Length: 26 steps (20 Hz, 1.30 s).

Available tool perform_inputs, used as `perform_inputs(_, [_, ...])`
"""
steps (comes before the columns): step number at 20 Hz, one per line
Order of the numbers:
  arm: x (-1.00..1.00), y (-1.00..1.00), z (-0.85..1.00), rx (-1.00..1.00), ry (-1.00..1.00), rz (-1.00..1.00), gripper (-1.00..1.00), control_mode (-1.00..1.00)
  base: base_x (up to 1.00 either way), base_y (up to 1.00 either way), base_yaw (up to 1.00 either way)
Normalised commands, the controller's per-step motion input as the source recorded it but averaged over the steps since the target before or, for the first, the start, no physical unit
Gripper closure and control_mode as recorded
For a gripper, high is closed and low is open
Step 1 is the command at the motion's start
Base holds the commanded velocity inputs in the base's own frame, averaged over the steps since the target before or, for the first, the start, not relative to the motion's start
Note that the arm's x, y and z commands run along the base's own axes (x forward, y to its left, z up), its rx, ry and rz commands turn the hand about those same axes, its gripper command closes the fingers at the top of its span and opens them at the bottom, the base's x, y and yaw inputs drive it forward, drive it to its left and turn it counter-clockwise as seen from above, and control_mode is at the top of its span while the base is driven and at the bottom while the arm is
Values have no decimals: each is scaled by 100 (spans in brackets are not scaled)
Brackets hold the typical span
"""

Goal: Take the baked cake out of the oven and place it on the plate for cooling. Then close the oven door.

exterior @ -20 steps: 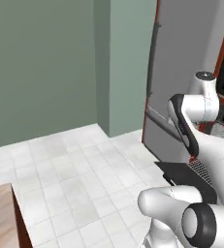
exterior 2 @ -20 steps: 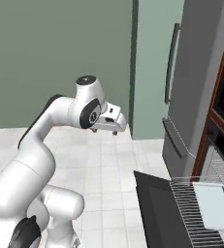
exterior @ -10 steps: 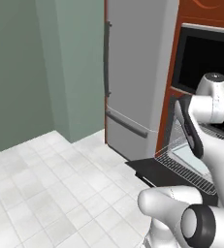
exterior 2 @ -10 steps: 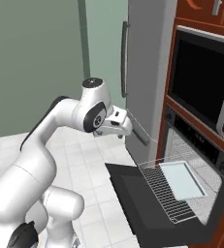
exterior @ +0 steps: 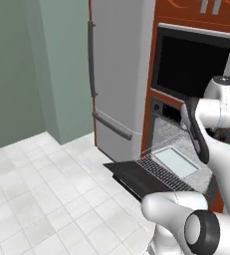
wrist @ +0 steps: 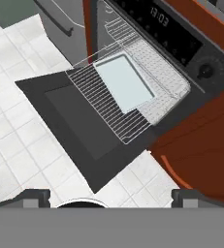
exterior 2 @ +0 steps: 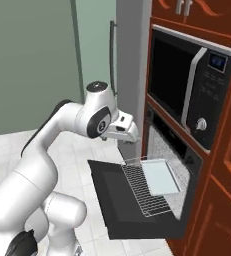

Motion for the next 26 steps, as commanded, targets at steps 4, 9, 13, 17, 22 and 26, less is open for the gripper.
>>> perform_inputs(4, [0,0,0,0,0,0,-100,100,-79,-83,1])
perform_inputs(9, [0,0,0,0,0,0,-100,100,-8,-21,23])
perform_inputs(13, [0,0,0,0,0,0,-100,100,6,-8,29])
perform_inputs(17, [0,0,0,0,0,0,-100,100,15,-25,22])
perform_inputs(22, [0,0,0,0,0,0,-100,100,34,-42,13])
perform_inputs(26, [0,0,0,0,0,0,-100,100,31,-21,12])
